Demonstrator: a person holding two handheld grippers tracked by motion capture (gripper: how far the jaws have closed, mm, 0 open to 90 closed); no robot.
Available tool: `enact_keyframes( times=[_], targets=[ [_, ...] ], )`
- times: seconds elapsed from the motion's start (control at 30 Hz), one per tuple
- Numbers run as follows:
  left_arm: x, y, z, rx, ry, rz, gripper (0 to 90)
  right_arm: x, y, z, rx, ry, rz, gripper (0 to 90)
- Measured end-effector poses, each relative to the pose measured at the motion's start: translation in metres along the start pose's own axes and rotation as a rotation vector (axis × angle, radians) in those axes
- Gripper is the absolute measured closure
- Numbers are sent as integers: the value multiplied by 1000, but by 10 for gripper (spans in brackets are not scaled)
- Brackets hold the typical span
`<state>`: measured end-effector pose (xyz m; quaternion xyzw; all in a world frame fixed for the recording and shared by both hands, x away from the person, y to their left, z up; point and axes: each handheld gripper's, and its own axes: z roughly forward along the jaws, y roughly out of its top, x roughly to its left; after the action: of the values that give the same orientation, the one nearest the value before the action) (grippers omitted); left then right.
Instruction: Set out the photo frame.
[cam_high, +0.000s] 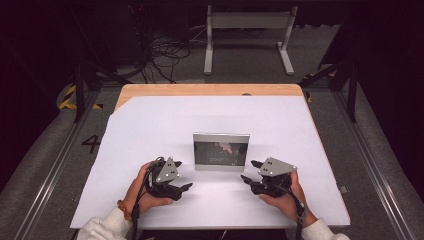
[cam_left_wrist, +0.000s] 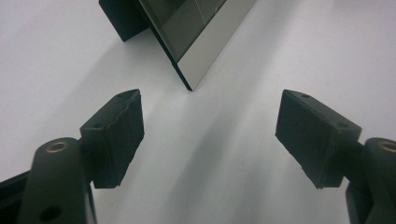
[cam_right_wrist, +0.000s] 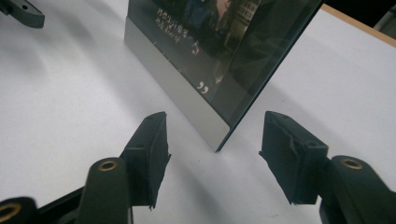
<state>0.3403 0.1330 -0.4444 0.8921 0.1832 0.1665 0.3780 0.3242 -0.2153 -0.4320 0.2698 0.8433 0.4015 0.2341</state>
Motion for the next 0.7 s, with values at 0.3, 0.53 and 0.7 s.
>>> enact_keyframes(
  times=[0.3, 0.53, 0.7],
  targets=[
    [-7, -7, -2, -5, -19, -6, 204, 0, -7, -6, 19, 0, -11, 316],
    [-10, -13, -1, -8, -34, -26, 172, 0, -10, -9, 33, -8, -21, 268],
    [-10, -15, -3, -21, -31, -39, 146, 1, -12, -10, 41, -2, -24, 239]
  ],
)
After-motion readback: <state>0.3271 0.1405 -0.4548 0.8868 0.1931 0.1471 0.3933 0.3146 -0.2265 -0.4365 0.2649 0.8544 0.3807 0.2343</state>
